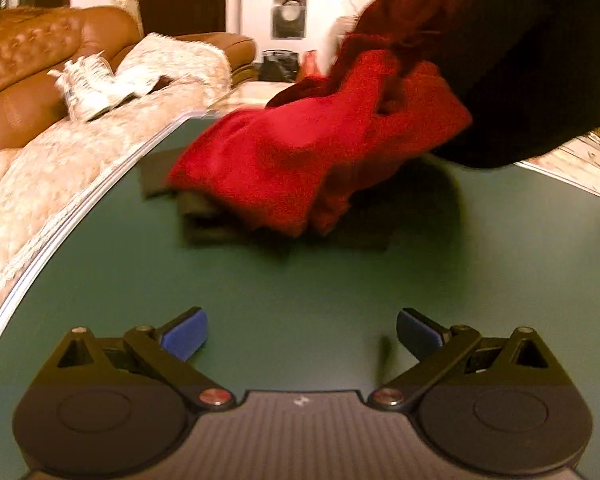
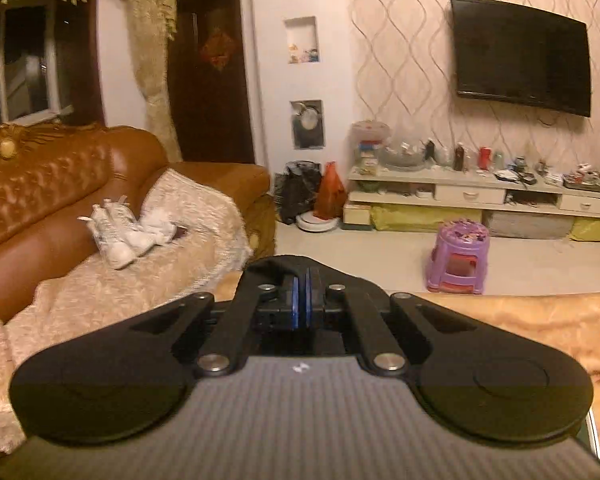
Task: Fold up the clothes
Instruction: 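Lift the black trousers with the right tool, pulling them off the red sweater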
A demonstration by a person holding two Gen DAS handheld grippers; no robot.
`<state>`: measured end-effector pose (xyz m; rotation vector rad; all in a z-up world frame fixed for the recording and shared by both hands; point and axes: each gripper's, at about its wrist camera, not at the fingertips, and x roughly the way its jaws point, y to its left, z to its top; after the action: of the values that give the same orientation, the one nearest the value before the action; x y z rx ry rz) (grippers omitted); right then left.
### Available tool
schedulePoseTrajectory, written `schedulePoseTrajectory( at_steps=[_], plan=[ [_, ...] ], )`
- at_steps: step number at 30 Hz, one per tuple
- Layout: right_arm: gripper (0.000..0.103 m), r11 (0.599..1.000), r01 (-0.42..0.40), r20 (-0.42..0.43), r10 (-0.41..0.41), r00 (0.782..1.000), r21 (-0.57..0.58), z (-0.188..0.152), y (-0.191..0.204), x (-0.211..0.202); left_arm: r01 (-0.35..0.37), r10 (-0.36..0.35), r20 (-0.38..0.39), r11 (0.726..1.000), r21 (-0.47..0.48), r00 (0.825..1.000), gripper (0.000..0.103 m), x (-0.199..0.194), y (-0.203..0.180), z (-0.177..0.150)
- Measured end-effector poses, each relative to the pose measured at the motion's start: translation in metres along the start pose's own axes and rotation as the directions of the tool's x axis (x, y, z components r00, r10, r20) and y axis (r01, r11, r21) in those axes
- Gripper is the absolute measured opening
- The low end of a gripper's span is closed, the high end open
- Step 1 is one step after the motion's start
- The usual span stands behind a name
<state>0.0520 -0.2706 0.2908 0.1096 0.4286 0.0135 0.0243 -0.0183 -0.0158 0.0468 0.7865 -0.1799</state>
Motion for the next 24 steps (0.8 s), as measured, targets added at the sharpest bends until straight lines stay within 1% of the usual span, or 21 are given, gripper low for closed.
schedulePoseTrajectory(
  at_steps=[3, 5, 7, 9, 11, 13, 16, 18, 20, 22, 24],
  plan=[
    [0.005, 0.999, -0.028, 0.030, 0.027, 0.999, 0.020, 0.001, -0.013, -0.033, 0.005, -0.007, 0.029, 0.999, 0.049, 1.000, 0.103, 0.001, -0.016, 0.024],
    [0.005, 0.999, -0.035, 0.055, 0.034, 0.998, 0.026, -0.002, -0.028, -0.058, 0.010, -0.013, 0.049, 0.997, 0.075, 0.999, 0.103, 0.001, -0.024, 0.042],
    [0.005, 0.999, -0.032, 0.074, 0.031, 0.997, 0.023, -0.007, -0.043, -0.083, 0.011, -0.017, 0.073, 0.997, 0.080, 0.997, 0.103, 0.000, -0.027, 0.057],
    [0.005, 0.999, -0.029, 0.070, 0.026, 0.997, 0.031, -0.020, -0.062, -0.102, 0.002, -0.010, 0.094, 0.996, 0.087, 0.995, 0.103, 0.001, -0.031, 0.069],
    [0.005, 0.999, -0.021, 0.049, 0.019, 0.999, 0.043, -0.040, -0.079, -0.116, -0.024, 0.012, 0.106, 0.994, 0.109, 0.994, 0.103, 0.003, -0.035, 0.077],
    [0.005, 0.997, -0.015, 0.034, 0.012, 0.999, 0.069, -0.064, -0.097, -0.134, -0.035, 0.023, 0.101, 0.992, 0.118, 0.995, 0.103, 0.007, -0.037, 0.083],
    [0.005, 0.996, 0.009, 0.037, -0.013, 0.999, 0.093, -0.095, -0.122, -0.164, -0.033, 0.024, 0.080, 0.993, 0.109, 0.996, 0.103, 0.015, -0.043, 0.088],
    [0.005, 0.993, 0.026, 0.045, -0.031, 0.999, 0.114, -0.113, -0.139, -0.185, -0.039, 0.031, 0.060, 0.990, 0.136, 0.998, 0.103, 0.020, -0.052, 0.091],
    [0.005, 0.992, 0.047, 0.047, -0.053, 0.997, 0.118, -0.128, -0.150, -0.199, -0.012, 0.005, 0.035, 0.983, 0.185, 0.999, 0.103, 0.025, -0.067, 0.096],
    [0.005, 0.993, 0.070, -0.001, -0.071, 0.998, 0.093, -0.148, -0.155, -0.199, 0.032, -0.037, 0.016, 0.974, 0.224, 0.999, 0.103, 0.025, -0.084, 0.096],
    [0.005, 0.992, 0.074, -0.069, -0.067, 0.995, 0.101, -0.172, -0.162, -0.198, 0.072, -0.071, -0.013, 0.966, 0.247, 0.997, 0.103, 0.028, -0.105, 0.097]
  ],
)
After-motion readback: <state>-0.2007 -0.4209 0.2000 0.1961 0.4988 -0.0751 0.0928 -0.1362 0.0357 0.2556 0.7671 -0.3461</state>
